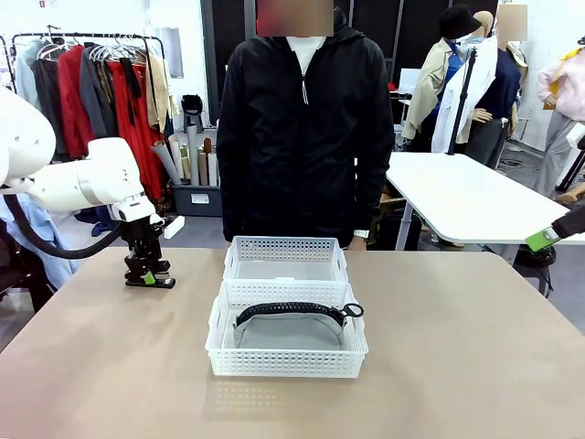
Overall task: Distribute items into two baskets.
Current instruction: Pick up the Stapler that the person points to.
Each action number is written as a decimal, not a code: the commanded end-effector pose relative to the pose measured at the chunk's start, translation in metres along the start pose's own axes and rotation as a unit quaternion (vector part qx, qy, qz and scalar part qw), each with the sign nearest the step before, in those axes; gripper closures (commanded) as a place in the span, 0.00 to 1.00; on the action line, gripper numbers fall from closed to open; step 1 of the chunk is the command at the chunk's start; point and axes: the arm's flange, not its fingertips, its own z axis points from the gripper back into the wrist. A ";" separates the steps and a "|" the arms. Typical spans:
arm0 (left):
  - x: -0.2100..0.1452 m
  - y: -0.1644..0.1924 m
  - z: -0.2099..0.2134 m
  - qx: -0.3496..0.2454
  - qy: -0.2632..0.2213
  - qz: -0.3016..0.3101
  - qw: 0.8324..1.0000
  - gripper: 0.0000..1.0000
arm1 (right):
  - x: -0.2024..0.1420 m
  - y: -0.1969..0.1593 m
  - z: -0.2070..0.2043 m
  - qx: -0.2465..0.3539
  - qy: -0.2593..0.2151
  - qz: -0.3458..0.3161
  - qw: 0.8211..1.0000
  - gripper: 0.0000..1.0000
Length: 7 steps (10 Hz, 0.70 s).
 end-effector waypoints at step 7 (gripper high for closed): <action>0.002 -0.006 0.112 0.042 -0.004 0.189 0.981 0.97 | 0.000 0.000 0.001 0.002 -0.001 0.006 1.000 0.00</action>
